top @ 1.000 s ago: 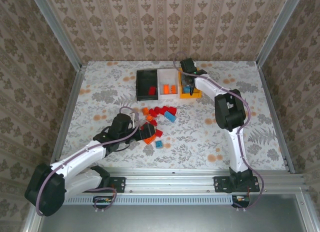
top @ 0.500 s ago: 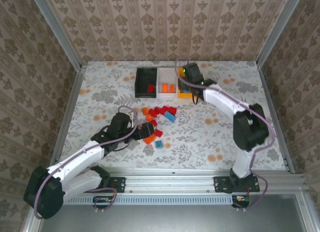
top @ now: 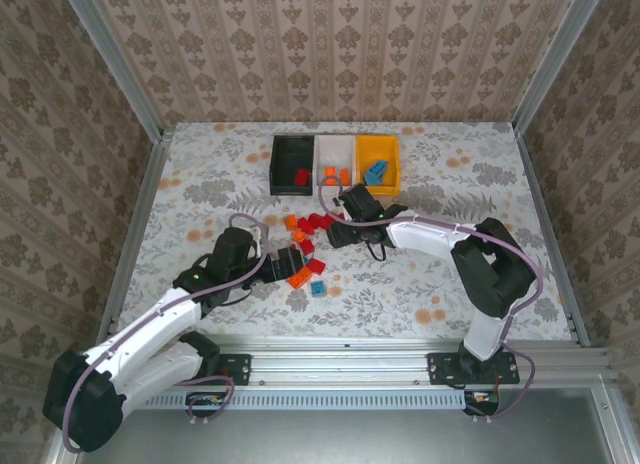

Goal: Sort the legos into containers by color

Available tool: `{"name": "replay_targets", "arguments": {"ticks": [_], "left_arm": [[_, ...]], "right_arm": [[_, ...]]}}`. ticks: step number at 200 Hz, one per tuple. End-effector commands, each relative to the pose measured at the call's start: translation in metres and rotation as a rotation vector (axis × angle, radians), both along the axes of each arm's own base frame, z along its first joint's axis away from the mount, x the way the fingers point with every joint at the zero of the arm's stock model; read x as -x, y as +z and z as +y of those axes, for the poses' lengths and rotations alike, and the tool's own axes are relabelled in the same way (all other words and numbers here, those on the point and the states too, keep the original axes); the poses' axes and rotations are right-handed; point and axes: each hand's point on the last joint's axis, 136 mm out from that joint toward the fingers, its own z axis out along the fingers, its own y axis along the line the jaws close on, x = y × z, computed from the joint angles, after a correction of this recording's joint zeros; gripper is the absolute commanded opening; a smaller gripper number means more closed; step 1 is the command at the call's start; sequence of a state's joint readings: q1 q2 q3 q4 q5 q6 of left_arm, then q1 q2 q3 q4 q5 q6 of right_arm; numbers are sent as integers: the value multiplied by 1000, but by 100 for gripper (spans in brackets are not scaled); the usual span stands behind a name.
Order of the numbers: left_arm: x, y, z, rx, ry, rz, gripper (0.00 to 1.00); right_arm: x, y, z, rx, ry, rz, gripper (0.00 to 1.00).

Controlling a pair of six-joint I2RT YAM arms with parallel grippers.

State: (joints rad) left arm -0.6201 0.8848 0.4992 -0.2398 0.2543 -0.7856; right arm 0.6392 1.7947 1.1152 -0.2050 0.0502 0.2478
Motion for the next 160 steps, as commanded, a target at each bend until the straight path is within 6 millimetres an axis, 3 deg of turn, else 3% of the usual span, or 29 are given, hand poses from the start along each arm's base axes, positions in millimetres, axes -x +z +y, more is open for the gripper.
{"name": "replay_targets", "arguments": {"ticks": [1, 42, 160], "left_arm": [[3, 3, 7, -5, 13, -14, 100], [6, 2, 12, -9, 25, -15, 100], [3, 5, 13, -11, 28, -23, 100]], "right_arm": [[-2, -15, 6, 5, 34, 31, 70], [0, -34, 14, -4, 40, 76, 61], [7, -40, 25, 16, 80, 66, 34]]}}
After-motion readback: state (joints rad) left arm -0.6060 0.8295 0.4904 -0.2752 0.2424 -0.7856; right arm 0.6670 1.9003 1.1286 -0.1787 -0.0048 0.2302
